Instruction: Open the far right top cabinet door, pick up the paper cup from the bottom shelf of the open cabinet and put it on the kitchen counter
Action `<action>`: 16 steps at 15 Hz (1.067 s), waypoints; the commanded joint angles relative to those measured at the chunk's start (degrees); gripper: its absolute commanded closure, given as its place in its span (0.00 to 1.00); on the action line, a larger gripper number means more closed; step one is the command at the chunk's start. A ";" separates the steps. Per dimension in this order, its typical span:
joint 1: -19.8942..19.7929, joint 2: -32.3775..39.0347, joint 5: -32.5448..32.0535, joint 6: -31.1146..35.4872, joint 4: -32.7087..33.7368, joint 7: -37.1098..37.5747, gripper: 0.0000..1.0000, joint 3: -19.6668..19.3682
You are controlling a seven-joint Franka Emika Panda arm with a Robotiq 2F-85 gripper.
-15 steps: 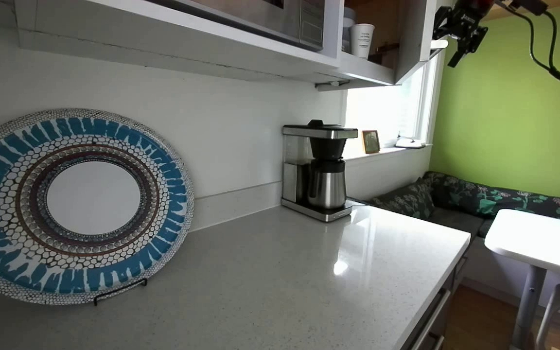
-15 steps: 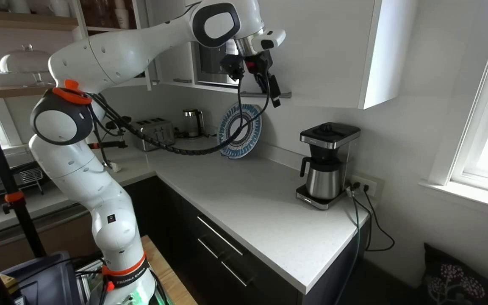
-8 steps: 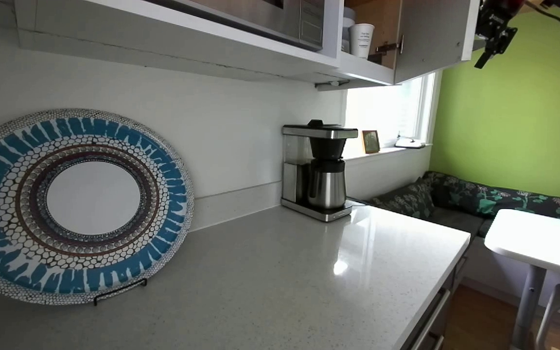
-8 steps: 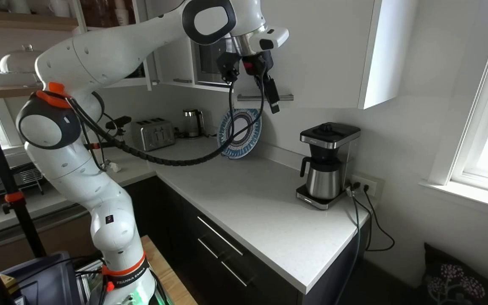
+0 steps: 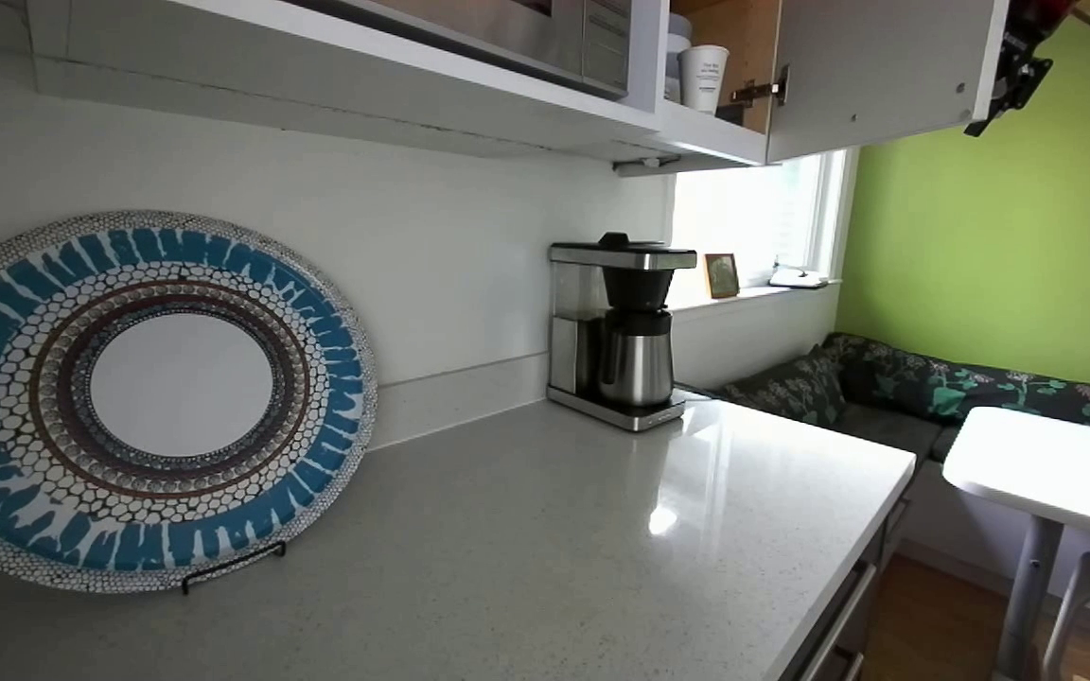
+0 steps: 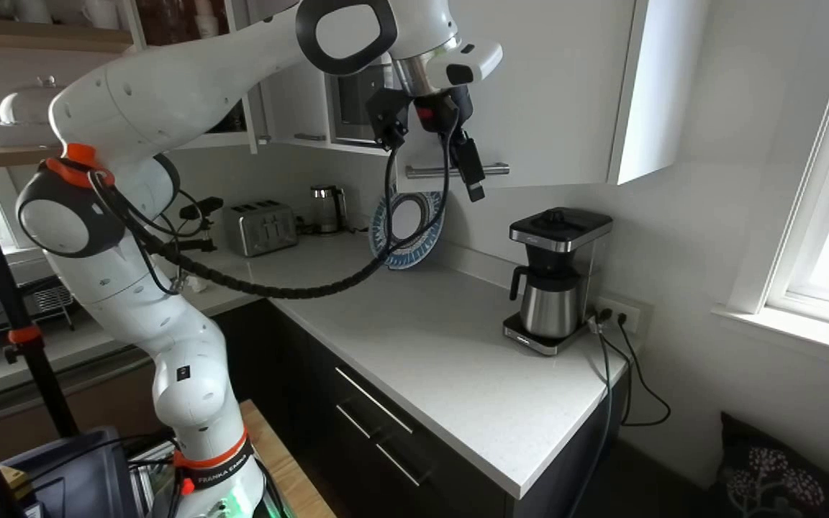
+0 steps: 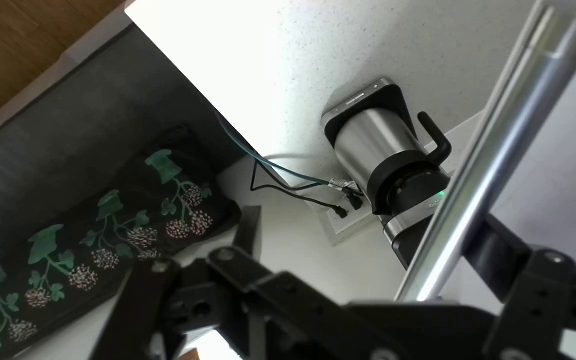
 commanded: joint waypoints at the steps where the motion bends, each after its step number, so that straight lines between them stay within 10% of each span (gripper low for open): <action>1: -1.96 5.04 -3.90 2.87 -0.18 -2.48 0.00 -1.01; 16: -1.27 9.17 12.92 4.36 3.98 -6.47 0.00 -8.76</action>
